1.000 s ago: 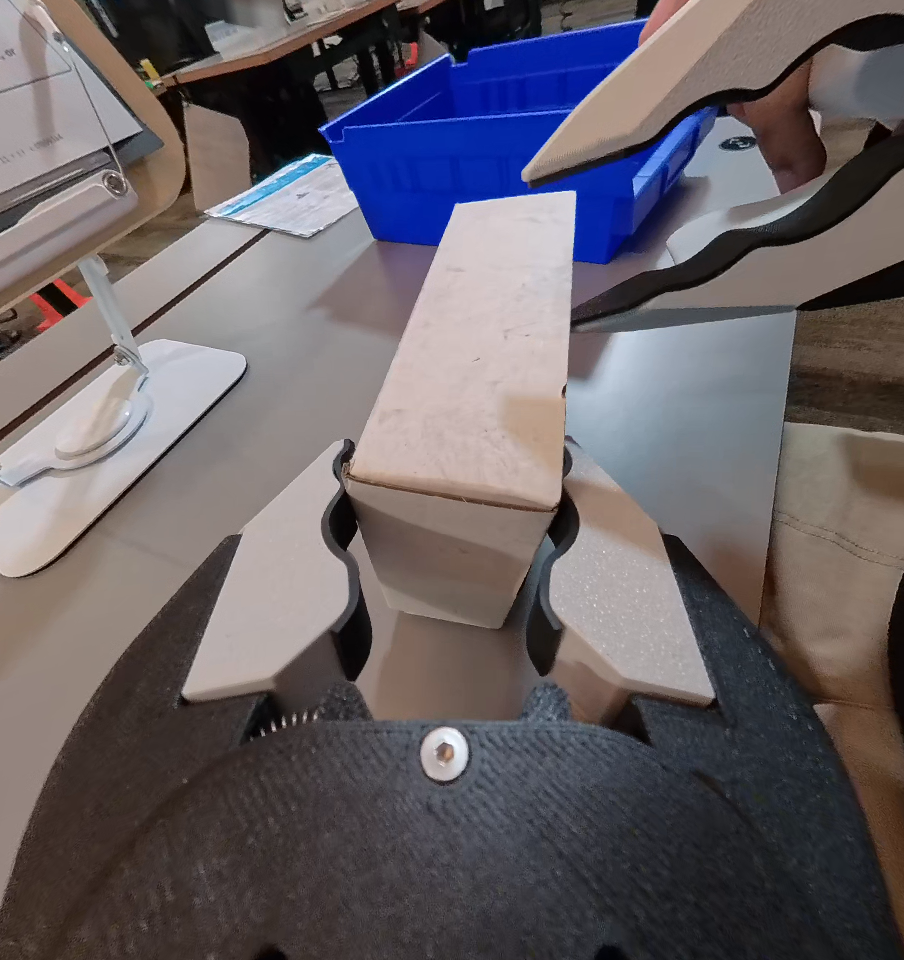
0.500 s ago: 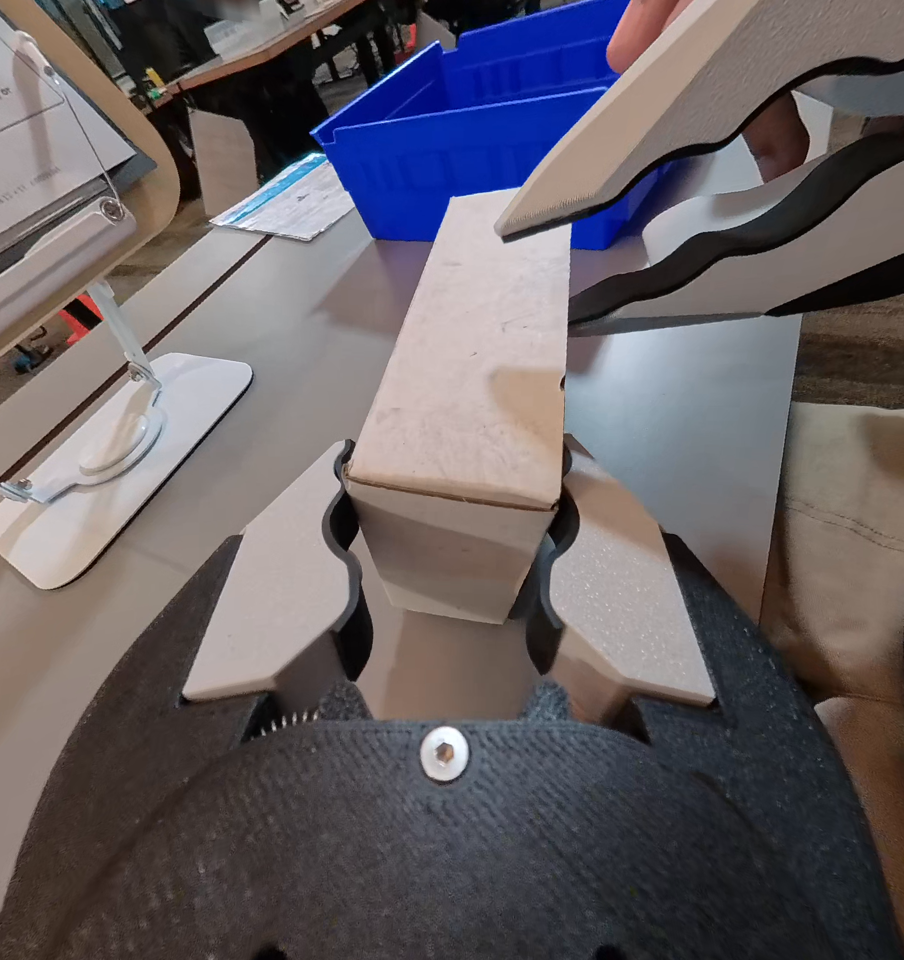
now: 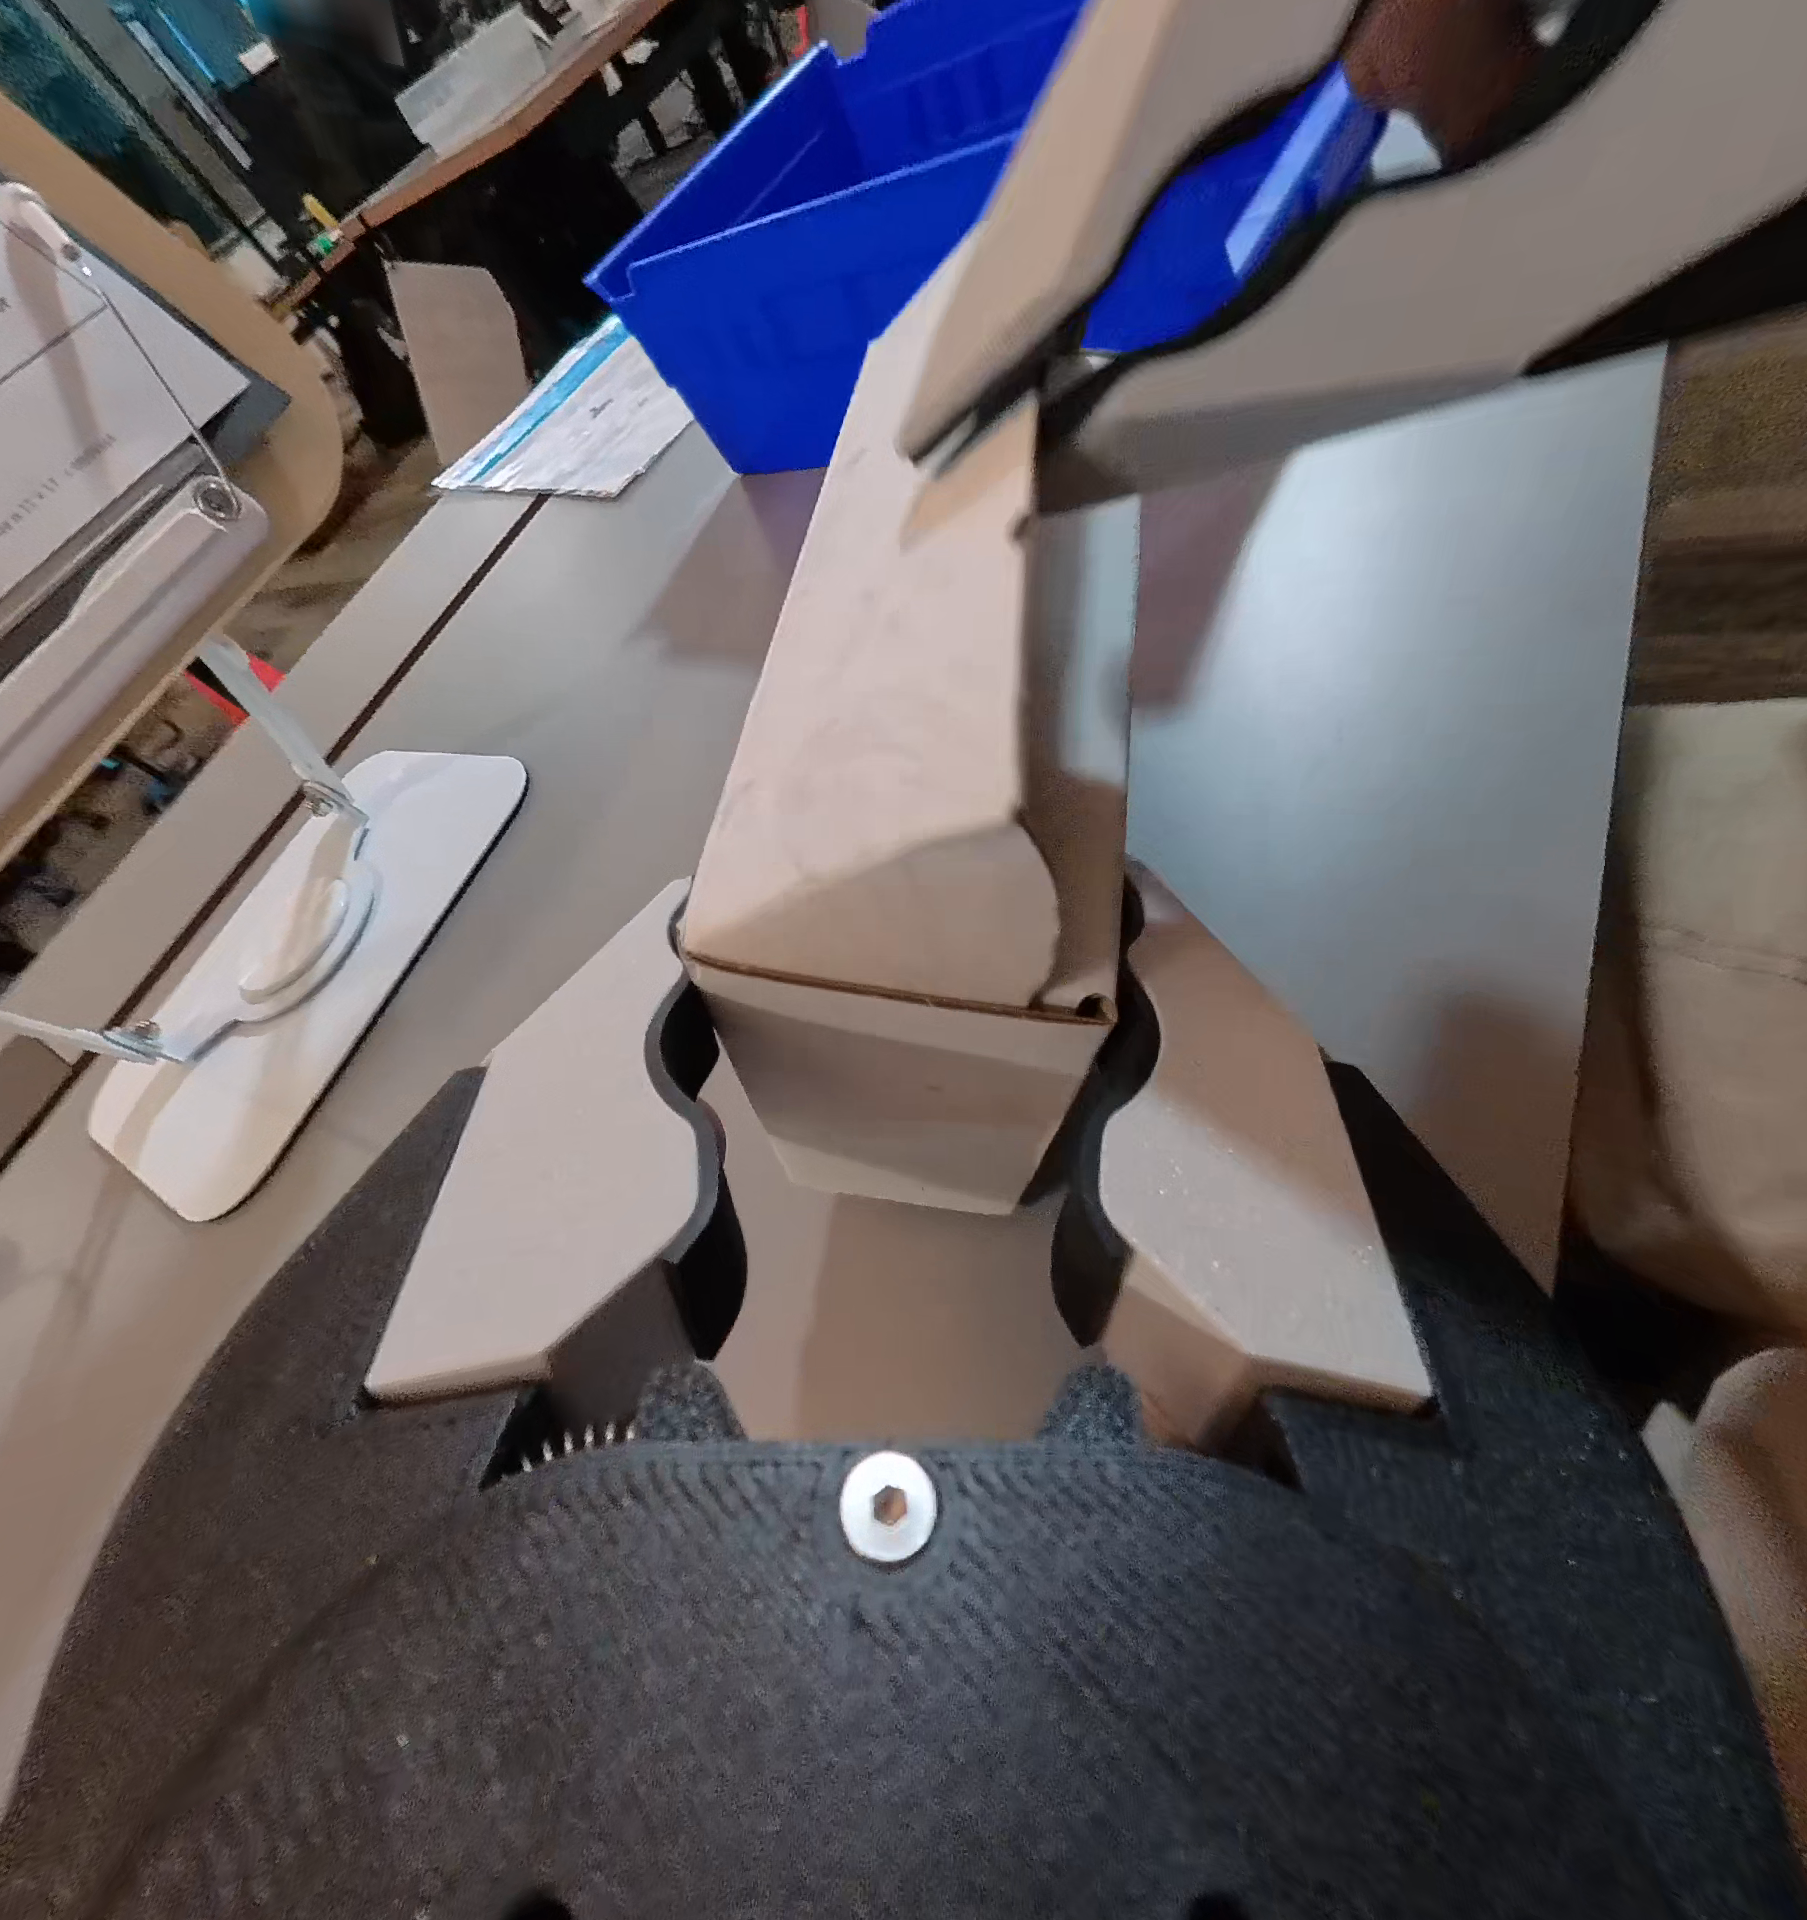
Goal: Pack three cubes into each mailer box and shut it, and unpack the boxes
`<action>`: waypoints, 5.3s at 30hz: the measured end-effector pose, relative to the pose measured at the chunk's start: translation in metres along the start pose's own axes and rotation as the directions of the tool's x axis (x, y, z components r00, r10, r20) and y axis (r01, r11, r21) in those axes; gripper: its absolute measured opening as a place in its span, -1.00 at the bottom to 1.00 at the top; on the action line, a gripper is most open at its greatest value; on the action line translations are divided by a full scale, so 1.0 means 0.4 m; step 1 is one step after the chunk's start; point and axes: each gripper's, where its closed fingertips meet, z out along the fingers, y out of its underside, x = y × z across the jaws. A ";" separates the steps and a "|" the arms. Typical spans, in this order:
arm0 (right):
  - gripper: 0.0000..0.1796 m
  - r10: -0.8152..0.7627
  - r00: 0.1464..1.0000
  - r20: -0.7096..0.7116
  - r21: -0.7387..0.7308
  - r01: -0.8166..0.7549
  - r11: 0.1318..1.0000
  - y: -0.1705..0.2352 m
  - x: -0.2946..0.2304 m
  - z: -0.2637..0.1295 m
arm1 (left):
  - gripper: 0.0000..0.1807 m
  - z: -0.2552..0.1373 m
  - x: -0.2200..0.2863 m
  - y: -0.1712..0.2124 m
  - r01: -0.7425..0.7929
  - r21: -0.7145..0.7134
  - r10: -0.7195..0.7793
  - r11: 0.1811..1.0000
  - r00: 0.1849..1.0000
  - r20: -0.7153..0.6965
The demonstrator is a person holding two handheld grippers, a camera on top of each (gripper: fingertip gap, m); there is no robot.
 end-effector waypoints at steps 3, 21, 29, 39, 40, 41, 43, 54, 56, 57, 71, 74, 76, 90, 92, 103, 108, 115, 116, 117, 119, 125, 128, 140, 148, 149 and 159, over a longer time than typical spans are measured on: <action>-0.94 0.066 0.998 0.019 0.011 -0.066 0.998 -0.006 0.021 -0.005 | -0.19 0.002 0.003 0.004 -0.070 -0.012 0.070 0.997 0.997 0.016; -0.97 0.097 0.969 0.225 -0.121 -0.071 0.990 0.003 0.028 -0.005 | 0.02 -0.023 0.013 0.023 -0.266 0.023 0.265 0.964 0.963 0.043; -0.97 -0.019 0.984 0.176 -0.079 0.034 0.996 -0.004 0.016 -0.010 | -0.01 -0.097 -0.032 -0.079 0.056 0.284 -0.053 0.957 0.998 -0.019; -0.98 -0.096 0.984 0.148 -0.068 0.107 0.992 -0.011 -0.006 -0.001 | -0.88 -0.088 -0.055 -0.106 -0.094 0.272 0.048 0.958 0.984 0.172; -0.96 -0.093 0.986 0.136 -0.074 0.103 0.992 -0.008 -0.003 -0.001 | -0.89 -0.086 -0.056 -0.109 -0.107 0.260 0.058 0.960 0.980 0.189; -0.91 -0.080 0.988 0.132 -0.075 0.090 0.993 -0.006 -0.003 -0.003 | -0.89 -0.084 -0.059 -0.110 -0.110 0.250 0.059 0.962 0.978 0.202; -0.81 -0.029 0.991 0.130 -0.061 0.037 0.997 -0.009 -0.004 -0.014 | -0.90 -0.081 -0.064 -0.111 -0.109 0.242 0.055 0.964 0.974 0.221; -0.78 0.288 0.938 0.194 0.224 -0.328 0.918 -0.116 -0.042 -0.076 | -0.92 -0.093 -0.111 -0.107 -0.080 0.211 0.010 0.974 0.950 0.313; -0.69 0.377 0.899 0.222 0.203 -0.421 0.884 -0.089 -0.066 -0.051 | -0.93 -0.091 -0.109 -0.108 -0.080 0.207 0.011 0.975 0.949 0.314; -0.63 0.418 0.878 0.232 0.180 -0.461 0.869 -0.069 -0.075 -0.038 | -0.93 -0.089 -0.107 -0.109 -0.077 0.208 0.009 0.975 0.950 0.312; -0.25 0.619 0.782 0.077 -0.006 -0.620 0.785 0.037 -0.033 0.040 | -0.93 -0.082 -0.095 -0.131 -0.062 0.186 0.001 0.981 0.950 0.312; -0.19 0.640 0.764 0.085 -0.062 -0.637 0.768 0.053 -0.048 0.049 | -0.94 -0.085 -0.094 -0.137 -0.059 0.191 -0.004 0.980 0.949 0.314; -0.19 0.653 0.751 0.099 -0.100 -0.645 0.758 0.066 -0.064 0.052 | -0.93 -0.086 -0.097 -0.137 -0.056 0.190 -0.007 0.980 0.948 0.317; -0.28 0.614 0.774 0.153 -0.162 -0.594 0.788 0.078 -0.116 0.041 | -0.92 -0.099 -0.115 -0.144 -0.050 0.209 -0.025 0.977 0.939 0.342; -0.31 0.612 0.773 0.166 -0.174 -0.588 0.790 0.080 -0.126 0.041 | -0.92 -0.103 -0.120 -0.145 -0.049 0.208 -0.027 0.977 0.937 0.350; -0.40 0.581 0.774 0.251 -0.274 -0.519 0.810 0.099 -0.208 0.046 | -0.92 -0.114 -0.188 -0.160 -0.026 0.202 -0.057 0.979 0.917 0.394; -0.49 0.563 0.777 0.282 -0.300 -0.486 0.821 0.106 -0.233 0.045 | -0.92 -0.110 -0.226 -0.154 0.015 0.198 -0.097 0.980 0.907 0.410; -0.56 0.592 0.737 0.326 -0.293 -0.517 0.804 0.096 -0.246 0.041 | -0.91 -0.111 -0.269 -0.127 0.076 0.154 -0.133 0.985 0.901 0.412; -0.56 0.595 0.734 0.327 -0.292 -0.520 0.803 0.095 -0.246 0.041 | -0.91 -0.112 -0.276 -0.122 0.088 0.145 -0.141 0.985 0.901 0.411; -0.56 0.594 0.734 0.329 -0.292 -0.519 0.803 0.095 -0.247 0.041 | -0.91 -0.111 -0.282 -0.117 0.107 0.138 -0.155 0.985 0.901 0.404; -0.56 0.591 0.734 0.333 -0.290 -0.517 0.805 0.093 -0.248 0.040 | -0.92 -0.113 -0.292 -0.111 0.156 0.138 -0.198 0.978 0.901 0.386; -0.59 0.613 0.700 0.366 -0.282 -0.545 0.790 0.083 -0.252 0.035 | -0.92 -0.118 -0.302 -0.099 0.313 0.101 -0.328 0.945 0.889 0.319; -0.60 0.631 0.672 0.388 -0.277 -0.568 0.775 0.073 -0.254 0.032 | -0.92 -0.115 -0.319 -0.076 0.342 0.055 -0.341 0.938 0.883 0.323; -0.55 0.625 0.653 0.427 -0.256 -0.576 0.776 0.063 -0.250 0.018 | -0.56 -0.098 -0.327 0.015 0.627 0.220 -0.665 0.747 0.716 0.215; -0.47 0.765 0.468 0.443 -0.131 -0.810 0.571 0.010 -0.093 -0.014 | -0.53 -0.135 -0.305 0.008 0.709 0.388 -0.777 0.589 0.629 0.030; -0.47 0.794 0.433 0.426 -0.118 -0.844 0.524 0.008 -0.065 -0.007 | -0.52 -0.137 -0.303 0.007 0.714 0.396 -0.781 0.577 0.625 0.012; -0.31 0.896 0.301 0.326 -0.480 -0.764 0.431 0.010 -0.167 0.142 | -0.53 -0.163 -0.289 0.002 0.684 0.445 -0.796 0.578 0.592 0.126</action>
